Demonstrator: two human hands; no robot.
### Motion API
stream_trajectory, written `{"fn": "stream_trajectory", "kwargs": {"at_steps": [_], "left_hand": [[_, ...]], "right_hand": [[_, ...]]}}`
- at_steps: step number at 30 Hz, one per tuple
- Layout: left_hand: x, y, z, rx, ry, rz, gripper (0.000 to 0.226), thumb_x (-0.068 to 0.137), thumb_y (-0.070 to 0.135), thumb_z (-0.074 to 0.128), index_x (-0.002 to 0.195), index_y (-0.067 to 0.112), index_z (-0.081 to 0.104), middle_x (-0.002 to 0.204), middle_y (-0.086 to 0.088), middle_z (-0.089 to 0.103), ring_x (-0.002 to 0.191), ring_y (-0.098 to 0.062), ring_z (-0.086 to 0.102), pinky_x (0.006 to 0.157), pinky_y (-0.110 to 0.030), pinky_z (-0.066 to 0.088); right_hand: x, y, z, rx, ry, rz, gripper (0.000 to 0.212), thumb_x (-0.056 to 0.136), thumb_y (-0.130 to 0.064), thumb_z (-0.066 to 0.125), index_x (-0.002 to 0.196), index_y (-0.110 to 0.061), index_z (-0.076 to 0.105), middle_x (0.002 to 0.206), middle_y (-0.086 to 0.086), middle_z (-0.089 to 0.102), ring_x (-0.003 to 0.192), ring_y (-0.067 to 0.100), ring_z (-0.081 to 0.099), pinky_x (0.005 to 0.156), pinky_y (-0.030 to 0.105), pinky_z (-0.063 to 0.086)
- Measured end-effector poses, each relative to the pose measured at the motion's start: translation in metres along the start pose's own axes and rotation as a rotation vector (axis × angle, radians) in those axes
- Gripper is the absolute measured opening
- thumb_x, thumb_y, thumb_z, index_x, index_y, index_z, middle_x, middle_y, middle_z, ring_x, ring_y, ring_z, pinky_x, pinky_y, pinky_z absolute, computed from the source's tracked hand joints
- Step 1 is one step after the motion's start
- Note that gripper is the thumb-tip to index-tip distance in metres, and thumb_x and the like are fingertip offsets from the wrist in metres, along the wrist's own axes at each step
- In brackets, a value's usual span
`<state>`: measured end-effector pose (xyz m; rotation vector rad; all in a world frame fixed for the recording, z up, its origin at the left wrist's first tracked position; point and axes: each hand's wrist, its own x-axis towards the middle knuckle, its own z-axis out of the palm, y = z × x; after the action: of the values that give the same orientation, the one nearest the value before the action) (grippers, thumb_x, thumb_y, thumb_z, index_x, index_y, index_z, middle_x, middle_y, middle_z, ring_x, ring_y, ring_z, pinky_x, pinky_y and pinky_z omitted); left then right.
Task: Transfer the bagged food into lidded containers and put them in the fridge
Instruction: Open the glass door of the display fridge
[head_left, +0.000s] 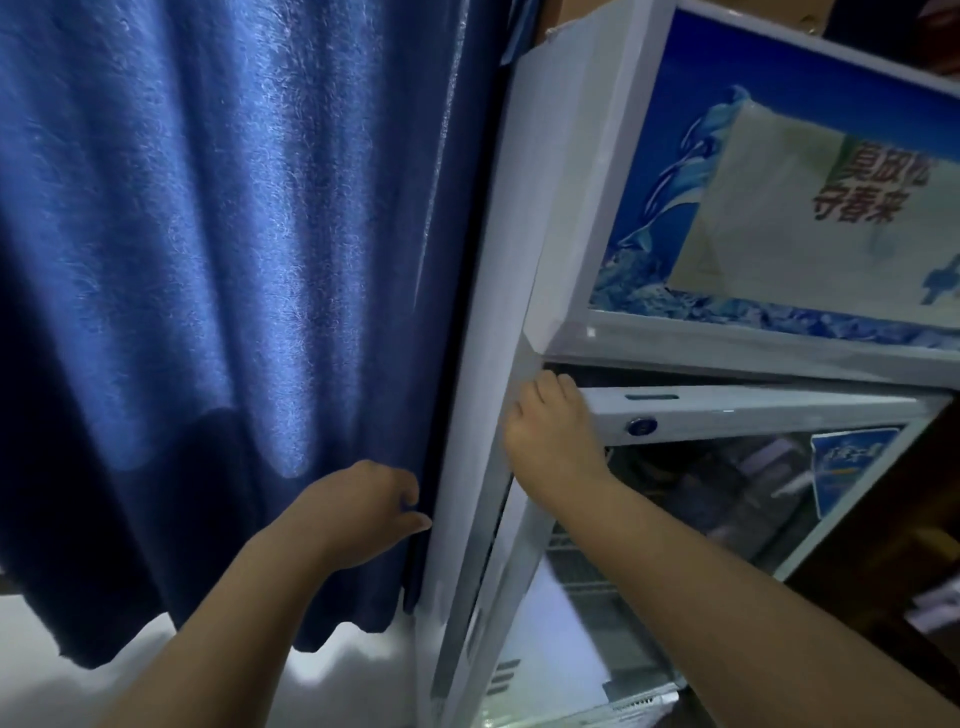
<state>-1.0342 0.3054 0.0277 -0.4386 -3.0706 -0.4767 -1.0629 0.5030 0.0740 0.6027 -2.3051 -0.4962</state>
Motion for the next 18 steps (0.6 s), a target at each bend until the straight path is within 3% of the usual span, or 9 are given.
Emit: {"fn": "stream_trajectory", "kwargs": {"at_steps": [5,7,9,11,14,18], "left_hand": [[-0.015,0.037,0.01,0.017,-0.018,0.029,0.038,0.085,0.047,0.056,0.058,0.03,0.035,0.064,0.006,0.044,0.069,-0.016,0.047,0.06,-0.027,0.035],[-0.023,0.057,0.017,-0.022,-0.045,0.042,0.028,0.085,0.049,0.056,0.066,0.031,0.045,0.071,0.006,0.051,0.073,-0.015,0.052,0.063,-0.028,0.042],[-0.035,0.083,0.025,-0.057,-0.064,0.066,0.018,0.086,0.048,0.057,0.086,0.031,0.059,0.082,0.007,0.06,0.079,-0.014,0.056,0.071,-0.028,0.047],[-0.048,0.113,0.038,-0.093,-0.066,0.089,0.025,0.087,0.046,0.058,0.1,0.026,0.062,0.092,0.006,0.066,0.083,-0.012,0.059,0.075,-0.028,0.05],[-0.072,0.159,0.057,-0.134,-0.077,0.12,0.024,0.086,0.044,0.059,0.098,0.023,0.063,0.093,0.004,0.066,0.082,-0.014,0.061,0.076,-0.033,0.054],[-0.09,0.21,0.084,-0.116,-0.123,0.203,0.019,0.087,0.042,0.059,0.096,0.026,0.063,0.092,0.007,0.063,0.078,-0.009,0.058,0.067,-0.027,0.05]], "right_hand": [[-0.069,0.008,-0.023,0.208,0.248,0.109,0.018,0.06,0.006,0.067,0.056,-0.008,0.056,0.062,0.009,0.053,0.061,0.027,0.047,0.065,0.034,0.035],[-0.095,0.015,-0.041,0.299,0.257,0.14,0.012,0.068,0.0,0.069,0.062,-0.008,0.062,0.066,0.008,0.058,0.061,0.029,0.048,0.061,0.035,0.039],[-0.122,0.024,-0.063,0.42,0.307,0.19,0.009,0.08,-0.008,0.066,0.073,-0.008,0.07,0.073,0.006,0.065,0.062,0.029,0.054,0.059,0.038,0.044],[-0.152,0.034,-0.085,0.526,0.347,0.248,0.009,0.083,-0.013,0.066,0.085,-0.007,0.074,0.085,0.006,0.069,0.07,0.027,0.063,0.062,0.039,0.05],[-0.201,0.042,-0.108,0.56,0.33,0.334,0.015,0.081,-0.011,0.065,0.092,-0.006,0.073,0.103,0.011,0.068,0.085,0.025,0.065,0.073,0.037,0.05],[-0.268,0.056,-0.133,0.466,0.347,0.464,0.017,0.08,-0.016,0.062,0.092,-0.006,0.07,0.105,0.013,0.064,0.097,0.031,0.059,0.085,0.043,0.044]]}}
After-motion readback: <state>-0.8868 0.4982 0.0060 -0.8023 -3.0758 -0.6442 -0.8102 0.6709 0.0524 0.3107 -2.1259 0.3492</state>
